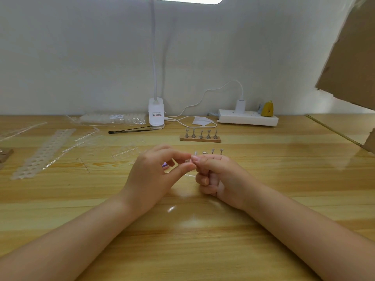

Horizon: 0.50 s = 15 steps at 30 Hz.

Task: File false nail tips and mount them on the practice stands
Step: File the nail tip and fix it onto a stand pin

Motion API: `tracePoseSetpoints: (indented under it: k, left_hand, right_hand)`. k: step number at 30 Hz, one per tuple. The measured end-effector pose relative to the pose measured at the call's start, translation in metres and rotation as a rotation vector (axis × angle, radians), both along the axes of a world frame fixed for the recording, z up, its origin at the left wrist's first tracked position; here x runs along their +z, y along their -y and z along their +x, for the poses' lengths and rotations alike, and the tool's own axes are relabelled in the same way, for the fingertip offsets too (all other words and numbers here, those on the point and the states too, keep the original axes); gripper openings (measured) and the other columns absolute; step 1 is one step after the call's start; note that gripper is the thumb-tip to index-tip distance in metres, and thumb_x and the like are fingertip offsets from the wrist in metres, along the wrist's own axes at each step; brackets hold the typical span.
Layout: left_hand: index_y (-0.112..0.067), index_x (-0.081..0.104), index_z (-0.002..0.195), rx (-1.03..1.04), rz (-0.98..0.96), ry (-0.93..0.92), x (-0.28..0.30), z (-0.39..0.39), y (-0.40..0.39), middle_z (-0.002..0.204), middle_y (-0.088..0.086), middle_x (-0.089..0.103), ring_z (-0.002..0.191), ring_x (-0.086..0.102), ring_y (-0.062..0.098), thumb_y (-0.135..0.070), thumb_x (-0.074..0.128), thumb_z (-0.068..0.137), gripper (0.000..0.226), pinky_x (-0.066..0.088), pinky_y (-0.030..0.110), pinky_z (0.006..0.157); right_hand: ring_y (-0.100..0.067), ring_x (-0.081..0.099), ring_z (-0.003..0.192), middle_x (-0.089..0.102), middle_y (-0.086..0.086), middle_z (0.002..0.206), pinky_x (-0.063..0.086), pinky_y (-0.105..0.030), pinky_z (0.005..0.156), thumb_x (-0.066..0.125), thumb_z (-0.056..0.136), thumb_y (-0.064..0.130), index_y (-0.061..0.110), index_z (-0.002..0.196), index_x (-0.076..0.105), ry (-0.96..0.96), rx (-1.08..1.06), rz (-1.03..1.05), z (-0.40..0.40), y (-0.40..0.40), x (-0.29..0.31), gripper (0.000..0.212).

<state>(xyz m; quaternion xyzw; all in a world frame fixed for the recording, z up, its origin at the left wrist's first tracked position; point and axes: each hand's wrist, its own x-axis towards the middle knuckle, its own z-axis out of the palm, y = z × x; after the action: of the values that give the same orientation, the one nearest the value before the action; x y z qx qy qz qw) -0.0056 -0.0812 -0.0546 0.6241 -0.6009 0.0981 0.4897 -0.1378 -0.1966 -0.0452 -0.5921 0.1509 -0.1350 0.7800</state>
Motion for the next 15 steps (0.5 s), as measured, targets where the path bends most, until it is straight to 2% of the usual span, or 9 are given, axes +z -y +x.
tracePoseSetpoints:
  k: [3, 5, 8, 13, 15]
  left_hand:
    - [-0.020, 0.074, 0.090, 0.036, 0.005, -0.016, 0.0009, -0.0008, -0.0017, 0.082, -0.012, 0.066, 0.074, 0.061, 0.009, -0.038, 0.071, 0.077, 0.022, 0.050, 0.024, 0.068]
    - [-0.020, 0.073, 0.089, 0.042, 0.007, -0.005, 0.0022, -0.0020, -0.0022, 0.082, -0.009, 0.066, 0.073, 0.061, 0.011, -0.041, 0.069, 0.075, 0.026, 0.050, 0.025, 0.067]
    - [-0.018, 0.072, 0.086, 0.080, 0.002, 0.088, 0.0034, -0.0025, -0.0034, 0.078, -0.008, 0.065, 0.072, 0.060, 0.012, -0.049, 0.072, 0.076, 0.033, 0.051, 0.034, 0.068]
    - [-0.018, 0.070, 0.081, 0.145, -0.020, 0.198, 0.0060, -0.0028, -0.0038, 0.075, -0.012, 0.061, 0.068, 0.058, 0.012, -0.051, 0.066, 0.075, 0.033, 0.048, 0.043, 0.069]
    - [-0.016, 0.071, 0.084, 0.119, -0.027, 0.217, 0.0073, -0.0004, -0.0035, 0.076, -0.010, 0.064, 0.069, 0.060, 0.013, -0.051, 0.065, 0.075, 0.036, 0.048, 0.044, 0.068]
  right_hand:
    - [-0.008, 0.039, 0.050, 0.039, 0.002, 0.062, 0.027, -0.016, 0.037, 0.066, 0.079, 0.018, 0.012, 0.076, 0.066, 0.004, -0.012, 0.016, 0.0001, -0.0001, 0.0001, 0.006]
    - [-0.008, 0.040, 0.049, 0.040, 0.001, 0.063, 0.029, -0.016, 0.037, 0.066, 0.078, 0.017, 0.008, 0.086, 0.066, 0.001, -0.014, 0.011, 0.0009, -0.0001, -0.0003, 0.012]
    - [-0.008, 0.040, 0.049, 0.038, -0.001, 0.065, 0.029, -0.016, 0.037, 0.067, 0.077, 0.017, 0.003, 0.096, 0.064, -0.004, -0.017, -0.006, 0.0012, -0.0001, -0.0003, 0.024]
    - [-0.007, 0.039, 0.050, 0.047, 0.005, 0.057, 0.028, -0.015, 0.038, 0.066, 0.082, 0.015, 0.004, 0.090, 0.066, -0.016, -0.006, -0.039, -0.0003, 0.0012, -0.0002, 0.013]
    - [-0.006, 0.039, 0.049, 0.053, 0.007, 0.056, 0.025, -0.015, 0.039, 0.068, 0.077, 0.018, 0.005, 0.090, 0.066, -0.009, -0.021, -0.021, -0.0003, 0.0009, -0.0004, 0.018]
